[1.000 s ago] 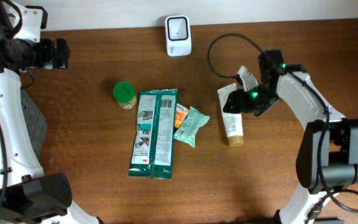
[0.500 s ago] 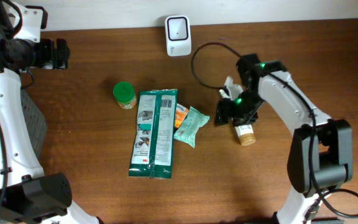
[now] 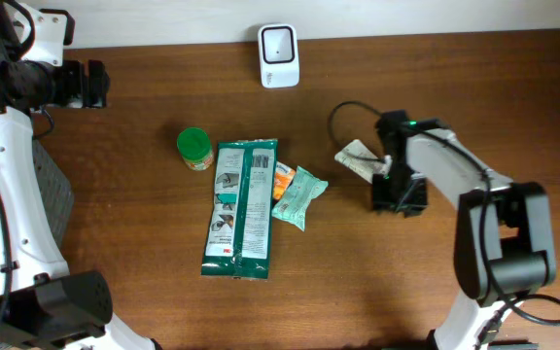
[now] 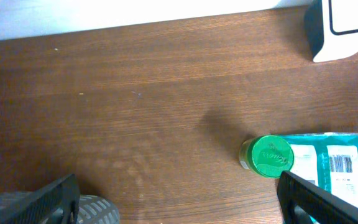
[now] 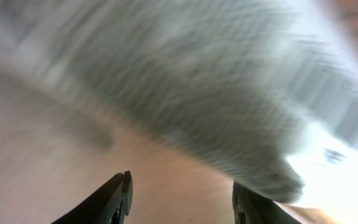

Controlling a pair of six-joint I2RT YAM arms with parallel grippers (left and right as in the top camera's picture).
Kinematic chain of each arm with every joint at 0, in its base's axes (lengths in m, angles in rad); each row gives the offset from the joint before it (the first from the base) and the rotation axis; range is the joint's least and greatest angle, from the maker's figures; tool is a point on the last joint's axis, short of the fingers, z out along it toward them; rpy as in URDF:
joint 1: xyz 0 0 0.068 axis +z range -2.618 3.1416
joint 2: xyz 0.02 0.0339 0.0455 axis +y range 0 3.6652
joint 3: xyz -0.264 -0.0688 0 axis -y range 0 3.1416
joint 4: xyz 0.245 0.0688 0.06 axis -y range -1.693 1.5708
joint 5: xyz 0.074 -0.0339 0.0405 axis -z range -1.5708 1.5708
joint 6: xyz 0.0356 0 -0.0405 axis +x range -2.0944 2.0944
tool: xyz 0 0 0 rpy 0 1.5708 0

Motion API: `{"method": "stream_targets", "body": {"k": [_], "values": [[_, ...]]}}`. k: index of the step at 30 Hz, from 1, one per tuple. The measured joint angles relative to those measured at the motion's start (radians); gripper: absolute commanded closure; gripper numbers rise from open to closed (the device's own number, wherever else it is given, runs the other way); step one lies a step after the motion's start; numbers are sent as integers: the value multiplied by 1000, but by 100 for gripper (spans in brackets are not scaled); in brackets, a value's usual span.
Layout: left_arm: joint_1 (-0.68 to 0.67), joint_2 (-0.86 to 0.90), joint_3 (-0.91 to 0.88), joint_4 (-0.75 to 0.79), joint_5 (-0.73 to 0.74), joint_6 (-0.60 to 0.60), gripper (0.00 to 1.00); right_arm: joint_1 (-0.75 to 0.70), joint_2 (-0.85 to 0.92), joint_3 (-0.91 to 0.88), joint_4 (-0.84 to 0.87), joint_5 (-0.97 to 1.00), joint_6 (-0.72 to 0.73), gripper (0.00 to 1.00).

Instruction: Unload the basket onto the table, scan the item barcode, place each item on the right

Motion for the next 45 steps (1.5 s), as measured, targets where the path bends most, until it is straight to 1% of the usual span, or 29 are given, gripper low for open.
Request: {"method": "stream_targets", "body": {"k": [2, 6, 7, 10, 13, 16, 18, 19, 22, 24, 27, 28, 29, 31, 32, 33, 35, 36, 37, 40, 43, 44, 45], "values": [[0, 0, 0, 0, 0, 0, 1, -54, 0, -1, 51, 21, 0, 50], [0, 0, 0, -1, 0, 0, 1, -190, 0, -1, 167, 40, -49, 42], [0, 0, 0, 0, 0, 0, 1, -219, 0, -2, 203, 30, -69, 38], [0, 0, 0, 0, 0, 0, 1, -292, 0, -3, 323, -97, -149, 36], [0, 0, 0, 0, 0, 0, 1, -300, 0, -3, 386, -201, -181, 32], [0, 0, 0, 0, 0, 0, 1, -279, 0, -3, 431, -280, -205, 32], [0, 0, 0, 0, 0, 0, 1, -271, 0, -1, 426, -312, -208, 31], [0, 0, 0, 0, 0, 0, 1, -268, 0, 5, 399, -330, -202, 29], [0, 0, 0, 1, 0, 0, 1, -269, 2, 61, 241, -360, -168, 26], [0, 0, 0, 0, 0, 0, 1, -272, 2, 105, 171, -375, -144, 26], [0, 0, 0, 0, 0, 0, 1, -273, 2, 119, 135, -382, -102, 26], [0, 0, 0, 0, 0, 0, 1, -270, 2, 116, 154, -385, -74, 26], [0, 0, 0, 0, 0, 0, 1, -268, 2, 109, 176, -386, -51, 27], [0, 0, 0, 0, 0, 0, 1, -258, 2, 86, 237, -387, 1, 33], [0, 0, 0, 0, 0, 0, 1, -246, 2, 63, 293, -389, 40, 35], [0, 0, 0, 0, 0, 0, 1, -230, 2, 40, 341, -390, 82, 38], [0, 0, 0, -2, 0, 0, 1, -195, 2, 3, 424, -385, 143, 40], [0, 0, 0, 0, 0, 0, 1, -170, 2, -16, 453, -373, 185, 43], [0, 0, 0, 0, 0, 0, 1, -154, 2, -25, 461, -364, 209, 44], [0, 0, 0, 0, 0, 0, 1, -113, 2, -37, 486, -315, 255, 54], [0, 0, 0, 0, 0, 0, 1, -89, 2, -38, 498, -243, 281, 68], [0, 0, 0, 0, 0, 0, 1, -85, 2, -38, 501, -229, 287, 71], [0, 0, 0, 0, 0, 0, 1, -84, 2, -38, 505, -218, 285, 71]]}}
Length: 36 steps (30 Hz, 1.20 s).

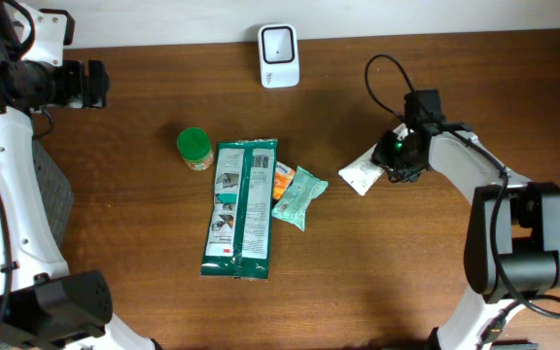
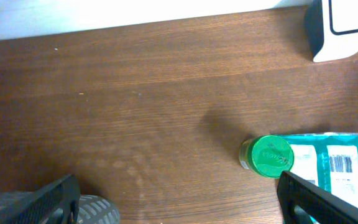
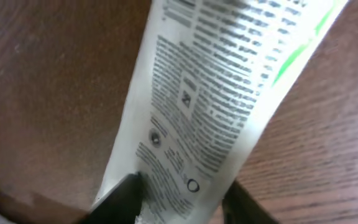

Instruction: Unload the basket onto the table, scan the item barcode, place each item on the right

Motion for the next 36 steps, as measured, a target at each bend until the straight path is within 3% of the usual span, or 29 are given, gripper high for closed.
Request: {"method": "stream_targets", "body": {"k": [4, 7, 8, 11, 17, 19, 22, 23, 33, 35, 36], "values": [[0, 0, 0, 0, 0, 0, 1, 9, 4, 0, 14, 21, -34, 68], [0, 0, 0, 0, 0, 0, 1, 13, 15, 2, 23, 21, -90, 77], [0, 0, 0, 0, 0, 0, 1, 13, 17, 4, 26, 6, -124, 77], [0, 0, 0, 0, 0, 0, 1, 13, 18, 8, 12, -55, -241, 96], [0, 0, 0, 0, 0, 0, 1, 13, 18, 43, -210, -232, -570, 96], [0, 0, 0, 0, 0, 0, 1, 15, 23, 46, -278, -268, -679, 91], [0, 0, 0, 0, 0, 0, 1, 16, 28, 48, -296, -282, -767, 47], [0, 0, 0, 0, 0, 0, 1, 16, 32, 48, -299, -284, -790, 44], [0, 0, 0, 0, 0, 0, 1, -19, 45, 4, -222, -362, -817, 44], [0, 0, 0, 0, 0, 0, 1, -22, 45, -35, -140, -415, -778, 50], [0, 0, 0, 0, 0, 0, 1, -23, 43, -52, -108, -437, -758, 58]]}}
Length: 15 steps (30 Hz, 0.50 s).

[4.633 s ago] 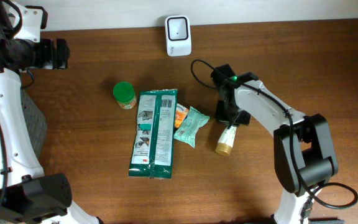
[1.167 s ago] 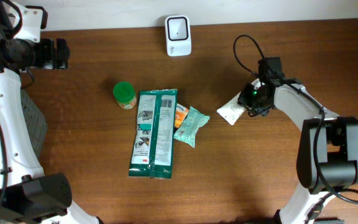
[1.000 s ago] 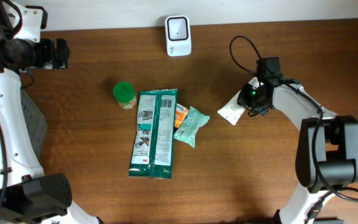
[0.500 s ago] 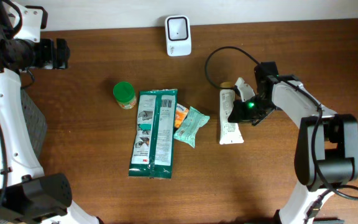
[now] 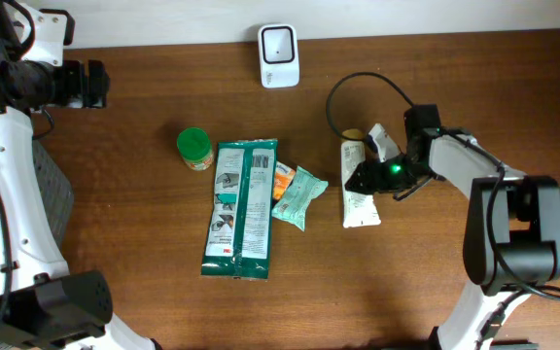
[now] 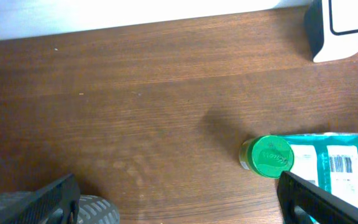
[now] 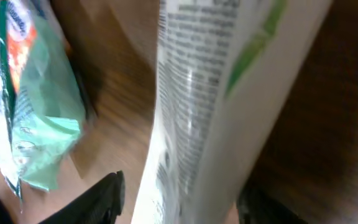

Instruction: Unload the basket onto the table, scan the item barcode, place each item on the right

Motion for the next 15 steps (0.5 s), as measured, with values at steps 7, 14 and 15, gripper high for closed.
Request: {"method": "stream_targets", "body": {"k": [7, 14, 15], "values": [[0, 0, 0, 0, 0, 0, 1, -27, -2, -45, 30, -97, 82, 96], [0, 0, 0, 0, 0, 0, 1, -44, -29, 23, -180, -89, 64, 96], [0, 0, 0, 0, 0, 0, 1, -44, -66, 36, -217, -97, 42, 96]]}}
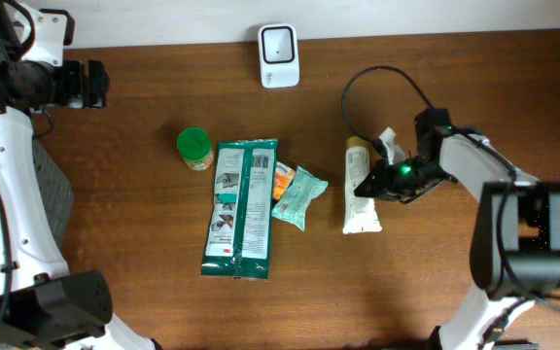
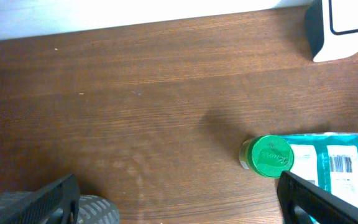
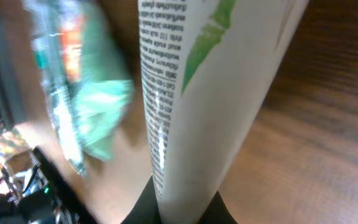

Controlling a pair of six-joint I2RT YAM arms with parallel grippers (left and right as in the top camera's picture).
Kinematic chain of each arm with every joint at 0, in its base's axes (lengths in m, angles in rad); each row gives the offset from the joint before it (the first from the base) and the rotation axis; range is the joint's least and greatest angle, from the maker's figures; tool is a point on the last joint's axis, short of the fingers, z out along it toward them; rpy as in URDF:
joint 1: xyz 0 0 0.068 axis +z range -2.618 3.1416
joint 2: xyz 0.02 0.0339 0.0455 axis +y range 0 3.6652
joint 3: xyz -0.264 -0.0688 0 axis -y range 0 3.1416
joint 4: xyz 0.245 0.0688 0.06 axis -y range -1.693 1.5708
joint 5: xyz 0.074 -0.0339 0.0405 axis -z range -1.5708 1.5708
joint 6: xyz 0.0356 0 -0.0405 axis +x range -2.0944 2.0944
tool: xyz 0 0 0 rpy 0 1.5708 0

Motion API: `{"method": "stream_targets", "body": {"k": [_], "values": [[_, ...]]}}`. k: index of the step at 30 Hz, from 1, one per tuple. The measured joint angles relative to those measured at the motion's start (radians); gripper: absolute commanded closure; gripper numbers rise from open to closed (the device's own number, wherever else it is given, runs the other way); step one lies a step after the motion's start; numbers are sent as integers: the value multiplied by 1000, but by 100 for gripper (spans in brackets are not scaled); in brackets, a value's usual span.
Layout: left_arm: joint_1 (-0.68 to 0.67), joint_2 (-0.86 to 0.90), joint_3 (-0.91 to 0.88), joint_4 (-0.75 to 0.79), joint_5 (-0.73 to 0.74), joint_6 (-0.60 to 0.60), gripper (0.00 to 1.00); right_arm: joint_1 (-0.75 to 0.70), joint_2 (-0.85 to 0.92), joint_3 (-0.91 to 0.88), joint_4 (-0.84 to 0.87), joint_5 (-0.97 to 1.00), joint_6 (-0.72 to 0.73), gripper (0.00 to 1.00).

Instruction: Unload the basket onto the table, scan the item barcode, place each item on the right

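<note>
A white tube [image 1: 361, 199] with a tan cap and small print lies lengthwise right of the packets, and my right gripper [image 1: 377, 183] is shut on its side. In the right wrist view the tube [image 3: 197, 81] fills the middle, pinched between the dark fingers [image 3: 148, 208] at the bottom edge. The white barcode scanner [image 1: 278, 44] stands at the table's back edge, also visible as the scanner [image 2: 340, 28] in the left wrist view. My left gripper [image 2: 179, 205] is open over bare wood at the far left, holding nothing.
A green-lidded jar [image 1: 193, 148] stands left of a long teal packet [image 1: 242, 206]. A small mint packet [image 1: 299, 197] and an orange item [image 1: 282, 180] lie between that packet and the tube. A black cable [image 1: 387, 83] loops behind the right arm.
My right gripper and the tube have shifted slightly to the right and nearer. The wrist has turned, so the mint packet now shows at upper left. The left arm is unchanged.
First the tube lay crosswise at the right with my right gripper close beside it. Then the gripper held it, angled, a little further back. Then the tube pointed lengthwise beside the mint packet, where it remains in my grip. The left arm stayed still.
</note>
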Motion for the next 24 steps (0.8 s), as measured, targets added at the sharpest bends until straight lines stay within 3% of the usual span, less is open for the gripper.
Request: {"method": "stream_targets", "body": {"k": [5, 13, 20, 24], "values": [[0, 0, 0, 0, 0, 0, 1, 0, -295, 61, -75, -88, -60, 96], [0, 0, 0, 0, 0, 0, 1, 1, -560, 63, -162, -108, -68, 96], [0, 0, 0, 0, 0, 0, 1, 147, -576, 76, -163, 133, 28, 96], [0, 0, 0, 0, 0, 0, 1, 260, -456, 279, -206, 311, 84, 96]]}}
